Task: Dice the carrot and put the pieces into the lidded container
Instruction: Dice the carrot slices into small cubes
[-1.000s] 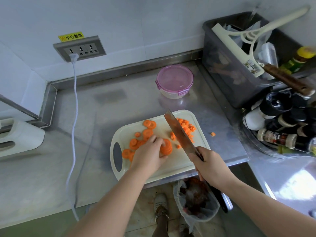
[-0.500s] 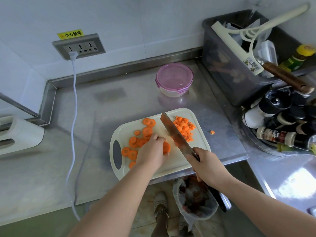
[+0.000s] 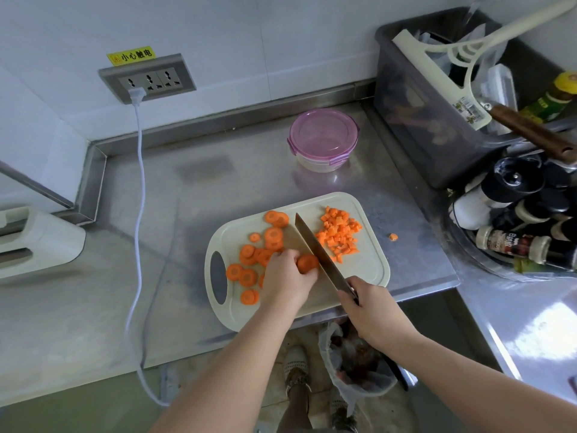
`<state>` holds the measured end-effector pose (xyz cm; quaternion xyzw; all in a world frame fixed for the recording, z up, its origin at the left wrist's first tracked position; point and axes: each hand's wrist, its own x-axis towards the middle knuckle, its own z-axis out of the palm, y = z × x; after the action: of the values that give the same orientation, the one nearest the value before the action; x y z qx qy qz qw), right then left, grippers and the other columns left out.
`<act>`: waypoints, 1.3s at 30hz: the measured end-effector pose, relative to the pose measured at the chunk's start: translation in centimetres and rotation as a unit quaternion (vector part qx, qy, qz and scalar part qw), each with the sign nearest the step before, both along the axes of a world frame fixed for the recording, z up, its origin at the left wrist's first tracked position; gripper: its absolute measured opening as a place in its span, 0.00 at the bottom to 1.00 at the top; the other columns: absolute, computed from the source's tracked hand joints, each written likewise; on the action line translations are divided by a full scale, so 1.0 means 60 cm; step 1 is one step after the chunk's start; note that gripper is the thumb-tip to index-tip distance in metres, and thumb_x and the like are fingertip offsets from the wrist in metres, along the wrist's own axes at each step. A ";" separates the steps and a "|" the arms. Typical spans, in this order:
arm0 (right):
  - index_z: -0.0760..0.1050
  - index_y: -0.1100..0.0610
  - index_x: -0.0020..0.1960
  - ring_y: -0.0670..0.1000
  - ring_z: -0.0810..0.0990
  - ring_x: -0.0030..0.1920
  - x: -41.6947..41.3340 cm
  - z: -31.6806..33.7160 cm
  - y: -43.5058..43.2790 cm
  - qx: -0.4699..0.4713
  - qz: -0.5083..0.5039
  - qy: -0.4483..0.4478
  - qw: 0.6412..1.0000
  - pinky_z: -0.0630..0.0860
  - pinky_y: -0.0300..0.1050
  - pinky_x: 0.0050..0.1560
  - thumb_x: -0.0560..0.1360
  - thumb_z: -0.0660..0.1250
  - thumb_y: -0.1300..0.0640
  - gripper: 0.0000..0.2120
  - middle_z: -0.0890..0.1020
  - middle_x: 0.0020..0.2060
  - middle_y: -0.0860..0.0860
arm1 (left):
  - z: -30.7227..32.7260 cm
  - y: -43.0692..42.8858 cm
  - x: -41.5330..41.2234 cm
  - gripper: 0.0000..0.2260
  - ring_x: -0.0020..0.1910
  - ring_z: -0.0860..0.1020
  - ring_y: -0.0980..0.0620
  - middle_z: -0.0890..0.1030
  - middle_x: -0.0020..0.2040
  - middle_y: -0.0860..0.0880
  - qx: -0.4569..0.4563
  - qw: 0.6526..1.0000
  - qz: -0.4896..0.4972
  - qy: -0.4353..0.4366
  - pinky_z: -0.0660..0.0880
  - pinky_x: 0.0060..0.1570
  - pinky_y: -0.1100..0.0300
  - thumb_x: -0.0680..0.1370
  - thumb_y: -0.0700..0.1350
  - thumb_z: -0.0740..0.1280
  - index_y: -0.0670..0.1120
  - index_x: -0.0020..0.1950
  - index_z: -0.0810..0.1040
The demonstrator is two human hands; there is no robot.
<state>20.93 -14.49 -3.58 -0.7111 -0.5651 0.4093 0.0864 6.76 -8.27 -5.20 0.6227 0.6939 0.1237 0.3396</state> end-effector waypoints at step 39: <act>0.63 0.57 0.63 0.52 0.75 0.35 -0.019 -0.014 0.000 -0.007 0.142 -0.180 0.973 0.68 0.44 0.30 0.79 0.56 0.62 0.13 0.78 0.39 0.51 | -0.006 0.012 -0.003 0.07 0.51 0.80 0.48 0.83 0.49 0.47 -0.025 0.997 0.072 -0.030 0.76 0.50 0.56 0.76 0.44 0.69 0.43 0.51 0.81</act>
<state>19.78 -14.50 -4.44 -0.6863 -0.6636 0.2866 -0.0803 6.61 -7.52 -5.53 0.5586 0.7291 0.1489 0.3663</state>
